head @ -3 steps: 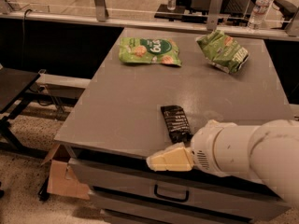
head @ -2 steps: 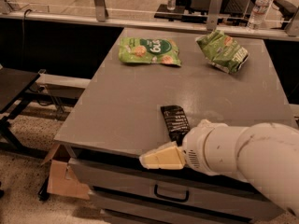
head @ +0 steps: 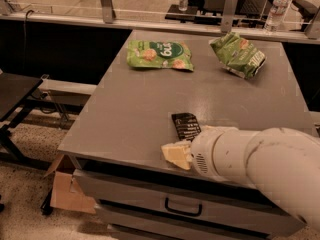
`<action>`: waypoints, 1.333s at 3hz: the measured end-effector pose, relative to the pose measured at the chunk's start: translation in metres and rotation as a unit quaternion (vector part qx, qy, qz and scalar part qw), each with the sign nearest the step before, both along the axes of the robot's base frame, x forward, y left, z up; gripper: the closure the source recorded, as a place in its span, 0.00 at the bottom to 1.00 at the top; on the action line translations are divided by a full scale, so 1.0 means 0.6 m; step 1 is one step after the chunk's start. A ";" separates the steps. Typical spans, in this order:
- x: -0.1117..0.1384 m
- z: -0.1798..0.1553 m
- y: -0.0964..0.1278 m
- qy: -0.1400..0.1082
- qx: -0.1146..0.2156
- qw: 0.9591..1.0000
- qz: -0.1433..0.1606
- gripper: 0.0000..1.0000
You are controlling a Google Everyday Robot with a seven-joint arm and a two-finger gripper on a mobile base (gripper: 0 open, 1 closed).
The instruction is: Pick rxbar chocolate
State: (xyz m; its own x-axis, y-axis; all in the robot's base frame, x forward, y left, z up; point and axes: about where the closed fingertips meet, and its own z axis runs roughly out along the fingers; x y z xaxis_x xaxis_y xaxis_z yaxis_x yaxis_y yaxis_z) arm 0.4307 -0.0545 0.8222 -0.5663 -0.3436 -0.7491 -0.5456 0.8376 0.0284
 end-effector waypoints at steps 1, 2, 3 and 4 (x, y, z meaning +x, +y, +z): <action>0.001 0.003 0.001 0.000 0.002 1.000 -0.001 0.86; 0.001 0.006 0.001 0.000 0.002 1.000 -0.001 1.00; 0.017 0.034 0.039 -0.007 0.043 0.999 0.030 1.00; 0.035 0.075 0.077 -0.019 0.097 0.993 0.067 1.00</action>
Offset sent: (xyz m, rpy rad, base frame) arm 0.0062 0.0073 0.0134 0.0412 -0.0030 0.0010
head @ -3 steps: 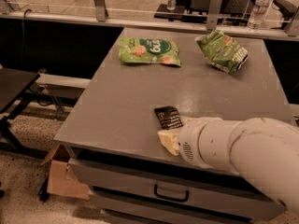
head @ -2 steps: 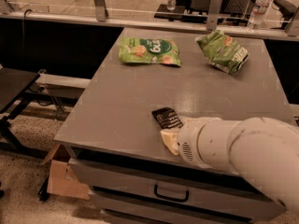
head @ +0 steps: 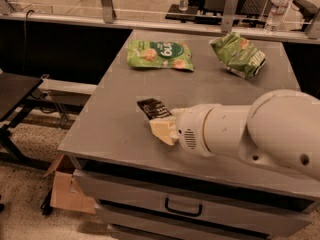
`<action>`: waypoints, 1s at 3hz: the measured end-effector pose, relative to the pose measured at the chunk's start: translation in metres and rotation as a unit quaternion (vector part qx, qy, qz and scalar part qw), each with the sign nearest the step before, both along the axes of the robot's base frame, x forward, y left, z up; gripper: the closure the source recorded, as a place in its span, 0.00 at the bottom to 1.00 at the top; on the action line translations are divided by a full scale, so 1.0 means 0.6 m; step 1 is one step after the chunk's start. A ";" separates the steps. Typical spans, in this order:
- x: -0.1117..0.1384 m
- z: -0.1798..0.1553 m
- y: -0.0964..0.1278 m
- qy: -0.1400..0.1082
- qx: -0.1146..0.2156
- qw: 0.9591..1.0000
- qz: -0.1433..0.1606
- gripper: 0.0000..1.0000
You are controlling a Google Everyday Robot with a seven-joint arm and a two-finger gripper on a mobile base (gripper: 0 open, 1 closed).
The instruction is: Pick rxbar chocolate
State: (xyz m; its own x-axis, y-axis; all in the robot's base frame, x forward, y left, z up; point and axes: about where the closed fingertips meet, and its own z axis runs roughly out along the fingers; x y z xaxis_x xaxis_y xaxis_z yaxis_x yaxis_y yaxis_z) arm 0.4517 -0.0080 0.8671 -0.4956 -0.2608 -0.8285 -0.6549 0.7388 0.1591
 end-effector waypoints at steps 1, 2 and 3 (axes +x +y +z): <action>0.010 0.048 0.023 -0.030 0.048 0.998 0.035 1.00; 0.024 0.105 0.028 -0.105 0.066 0.989 0.086 1.00; 0.039 0.132 0.034 -0.170 0.055 0.975 0.132 1.00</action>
Offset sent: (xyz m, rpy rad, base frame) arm 0.0103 0.0090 0.0802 0.0209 -0.4679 0.3341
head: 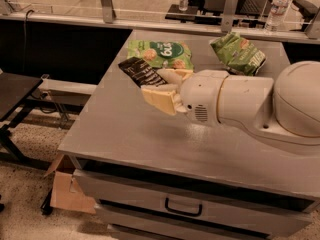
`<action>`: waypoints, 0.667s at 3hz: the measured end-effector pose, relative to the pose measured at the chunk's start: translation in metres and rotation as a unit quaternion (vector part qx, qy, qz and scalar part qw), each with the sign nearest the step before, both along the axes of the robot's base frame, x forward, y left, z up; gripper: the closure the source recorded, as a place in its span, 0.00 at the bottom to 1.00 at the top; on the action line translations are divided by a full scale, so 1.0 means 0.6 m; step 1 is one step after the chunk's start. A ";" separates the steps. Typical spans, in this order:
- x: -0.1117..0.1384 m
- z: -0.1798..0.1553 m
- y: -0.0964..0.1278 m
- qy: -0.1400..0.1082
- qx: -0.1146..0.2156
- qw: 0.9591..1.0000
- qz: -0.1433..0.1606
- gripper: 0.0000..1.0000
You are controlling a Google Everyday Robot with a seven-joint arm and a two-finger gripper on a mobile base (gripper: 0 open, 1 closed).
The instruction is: Pick rxbar chocolate
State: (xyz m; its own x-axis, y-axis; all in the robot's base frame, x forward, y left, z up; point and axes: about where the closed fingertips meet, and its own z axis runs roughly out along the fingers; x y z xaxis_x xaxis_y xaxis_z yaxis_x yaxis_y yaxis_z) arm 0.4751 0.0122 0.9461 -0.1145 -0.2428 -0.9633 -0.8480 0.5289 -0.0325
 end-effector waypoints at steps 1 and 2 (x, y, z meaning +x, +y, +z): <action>-0.001 0.003 0.003 -0.018 -0.012 1.000 0.006 1.00; -0.001 0.003 0.003 -0.018 -0.012 1.000 0.006 1.00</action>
Offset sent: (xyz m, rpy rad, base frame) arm -0.0004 0.0017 0.0018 -0.0255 -0.0411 0.0139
